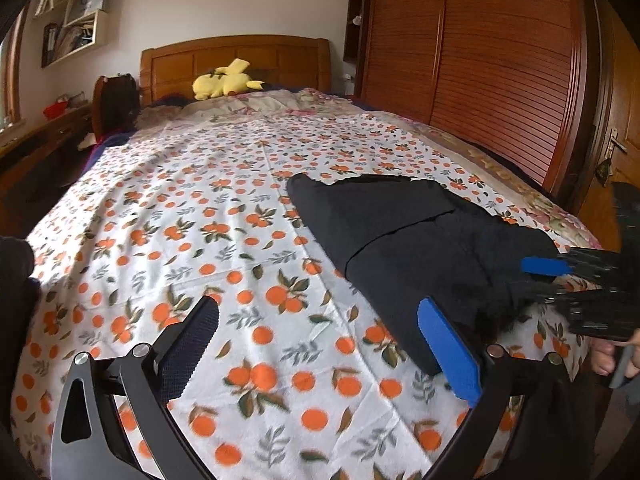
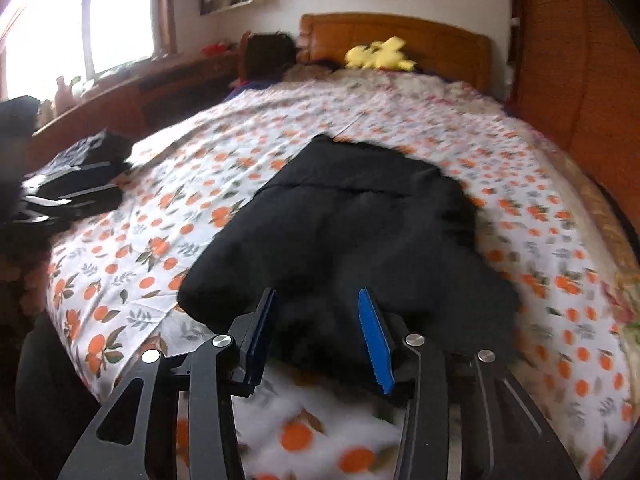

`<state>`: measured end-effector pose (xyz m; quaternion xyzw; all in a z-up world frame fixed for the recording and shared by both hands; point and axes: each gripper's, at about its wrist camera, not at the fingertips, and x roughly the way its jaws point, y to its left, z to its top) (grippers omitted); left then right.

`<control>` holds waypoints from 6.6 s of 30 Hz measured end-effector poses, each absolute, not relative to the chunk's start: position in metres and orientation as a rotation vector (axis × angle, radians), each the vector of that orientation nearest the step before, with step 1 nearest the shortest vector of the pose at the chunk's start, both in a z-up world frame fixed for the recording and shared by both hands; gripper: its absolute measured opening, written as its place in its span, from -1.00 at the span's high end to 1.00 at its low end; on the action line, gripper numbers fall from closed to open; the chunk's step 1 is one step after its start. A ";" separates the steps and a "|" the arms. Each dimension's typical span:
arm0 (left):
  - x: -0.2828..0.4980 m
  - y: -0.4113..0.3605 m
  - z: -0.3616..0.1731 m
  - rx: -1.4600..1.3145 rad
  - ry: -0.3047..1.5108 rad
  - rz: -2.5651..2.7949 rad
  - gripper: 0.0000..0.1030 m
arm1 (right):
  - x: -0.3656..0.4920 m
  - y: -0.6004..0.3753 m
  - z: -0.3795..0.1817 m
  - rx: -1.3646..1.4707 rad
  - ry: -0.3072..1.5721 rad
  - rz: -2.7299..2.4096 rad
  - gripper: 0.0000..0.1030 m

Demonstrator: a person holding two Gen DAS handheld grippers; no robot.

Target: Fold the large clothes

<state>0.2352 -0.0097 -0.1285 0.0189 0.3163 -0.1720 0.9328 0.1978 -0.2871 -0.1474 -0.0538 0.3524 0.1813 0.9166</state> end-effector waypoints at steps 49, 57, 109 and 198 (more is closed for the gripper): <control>0.490 -0.083 -0.207 0.018 0.866 -0.390 -0.21 | 0.224 -0.366 -0.203 0.165 0.828 0.218 -0.14; 0.483 -0.098 -0.205 0.070 0.874 -0.386 0.28 | 0.224 -0.364 -0.198 0.189 0.805 0.262 0.52; 0.358 -0.534 -0.059 0.167 0.553 -0.734 0.77 | 0.107 -0.670 -0.073 0.079 0.475 -0.189 0.84; 0.056 -0.050 -0.020 0.094 0.521 -0.174 -0.95 | 0.067 -0.318 -0.054 0.093 0.458 0.230 -0.86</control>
